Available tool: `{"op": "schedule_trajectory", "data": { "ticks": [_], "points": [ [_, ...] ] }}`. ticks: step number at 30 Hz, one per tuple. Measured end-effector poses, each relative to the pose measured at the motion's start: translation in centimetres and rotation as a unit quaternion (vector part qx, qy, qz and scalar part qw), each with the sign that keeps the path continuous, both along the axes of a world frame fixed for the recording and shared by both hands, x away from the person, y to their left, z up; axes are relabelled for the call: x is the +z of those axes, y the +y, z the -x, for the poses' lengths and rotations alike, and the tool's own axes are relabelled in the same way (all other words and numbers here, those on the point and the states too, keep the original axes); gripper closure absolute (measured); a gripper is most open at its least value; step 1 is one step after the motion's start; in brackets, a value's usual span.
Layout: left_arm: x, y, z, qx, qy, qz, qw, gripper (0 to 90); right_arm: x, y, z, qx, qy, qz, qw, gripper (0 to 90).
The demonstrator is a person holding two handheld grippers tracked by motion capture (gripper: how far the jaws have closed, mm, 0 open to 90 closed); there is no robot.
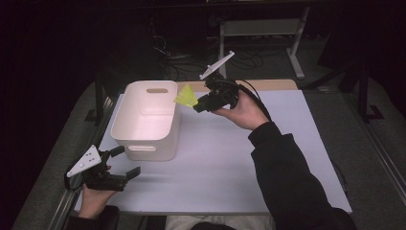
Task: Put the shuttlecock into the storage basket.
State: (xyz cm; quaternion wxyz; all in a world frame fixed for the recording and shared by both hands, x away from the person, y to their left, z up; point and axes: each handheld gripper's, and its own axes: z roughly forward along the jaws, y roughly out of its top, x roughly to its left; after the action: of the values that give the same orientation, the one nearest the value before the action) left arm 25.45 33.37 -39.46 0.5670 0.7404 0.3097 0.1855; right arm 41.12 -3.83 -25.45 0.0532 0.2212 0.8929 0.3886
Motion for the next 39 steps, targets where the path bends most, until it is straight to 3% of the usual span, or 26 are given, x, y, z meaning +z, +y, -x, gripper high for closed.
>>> {"op": "schedule_trajectory", "data": {
  "ticks": [39],
  "points": [
    [0.0,0.0,0.0,-0.002,0.000,0.000,1.0000,0.0,-0.1,6.3,-0.6,0.048,0.003,0.000,0.9989,63.5]
  ]
}}
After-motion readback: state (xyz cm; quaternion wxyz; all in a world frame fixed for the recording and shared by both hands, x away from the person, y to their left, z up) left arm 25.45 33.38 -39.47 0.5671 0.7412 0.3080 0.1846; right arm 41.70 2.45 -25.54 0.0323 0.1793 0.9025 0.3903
